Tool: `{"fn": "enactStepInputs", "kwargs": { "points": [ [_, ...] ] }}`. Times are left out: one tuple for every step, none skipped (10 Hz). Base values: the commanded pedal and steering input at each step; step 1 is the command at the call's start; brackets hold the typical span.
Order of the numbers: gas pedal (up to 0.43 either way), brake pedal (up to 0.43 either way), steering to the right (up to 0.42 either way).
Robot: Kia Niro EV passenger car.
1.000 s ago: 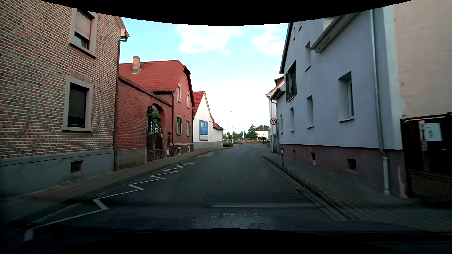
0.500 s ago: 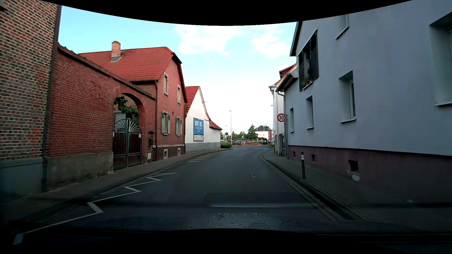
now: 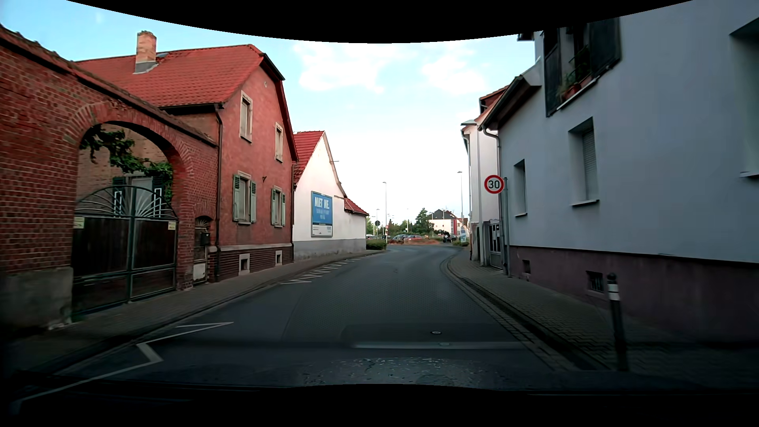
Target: Follow the waypoints while adhering to traffic rules and regulations
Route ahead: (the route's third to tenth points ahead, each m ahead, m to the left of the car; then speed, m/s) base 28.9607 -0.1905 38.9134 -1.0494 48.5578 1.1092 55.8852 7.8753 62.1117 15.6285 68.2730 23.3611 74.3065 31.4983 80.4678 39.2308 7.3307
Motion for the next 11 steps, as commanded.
{"fn": "enactStepInputs", "kwargs": {
  "points": [
    [0.067,0.000,0.000],
    [0.067,0.000,0.000],
    [0.067,0.000,0.000],
    [0.067,0.000,0.000],
    [0.059,0.000,0.000],
    [0.059,0.000,0.000],
    [0.047,0.000,0.000],
    [0.047,0.000,0.001],
    [0.039,0.000,0.001],
    [0.028,0.000,0.003],
    [0.028,0.000,0.005]
  ]
}}
